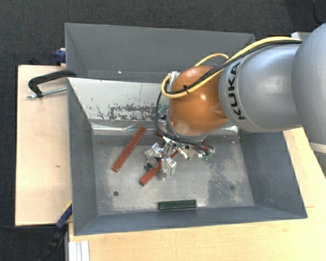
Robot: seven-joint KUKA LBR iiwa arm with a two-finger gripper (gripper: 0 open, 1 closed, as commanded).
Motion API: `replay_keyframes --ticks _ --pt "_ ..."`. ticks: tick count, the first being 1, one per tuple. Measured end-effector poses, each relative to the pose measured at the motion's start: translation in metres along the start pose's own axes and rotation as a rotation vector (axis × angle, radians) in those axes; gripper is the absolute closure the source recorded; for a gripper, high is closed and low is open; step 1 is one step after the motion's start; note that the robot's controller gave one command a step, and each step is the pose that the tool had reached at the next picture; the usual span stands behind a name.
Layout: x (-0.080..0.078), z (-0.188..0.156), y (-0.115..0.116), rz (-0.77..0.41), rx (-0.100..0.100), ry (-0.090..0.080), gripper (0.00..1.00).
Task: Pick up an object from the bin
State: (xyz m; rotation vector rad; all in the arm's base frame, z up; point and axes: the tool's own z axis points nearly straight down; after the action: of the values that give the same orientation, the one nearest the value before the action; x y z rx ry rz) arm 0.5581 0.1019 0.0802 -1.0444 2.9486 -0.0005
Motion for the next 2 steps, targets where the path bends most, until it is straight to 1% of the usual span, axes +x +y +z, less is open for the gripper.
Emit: replay_keyframes --ticks 1,2 --pt "0.0 0.0 0.0 0.0 0.0 0.0 1.0" --pt "0.002 -0.122 0.002 -0.014 -0.004 0.006 1.0"
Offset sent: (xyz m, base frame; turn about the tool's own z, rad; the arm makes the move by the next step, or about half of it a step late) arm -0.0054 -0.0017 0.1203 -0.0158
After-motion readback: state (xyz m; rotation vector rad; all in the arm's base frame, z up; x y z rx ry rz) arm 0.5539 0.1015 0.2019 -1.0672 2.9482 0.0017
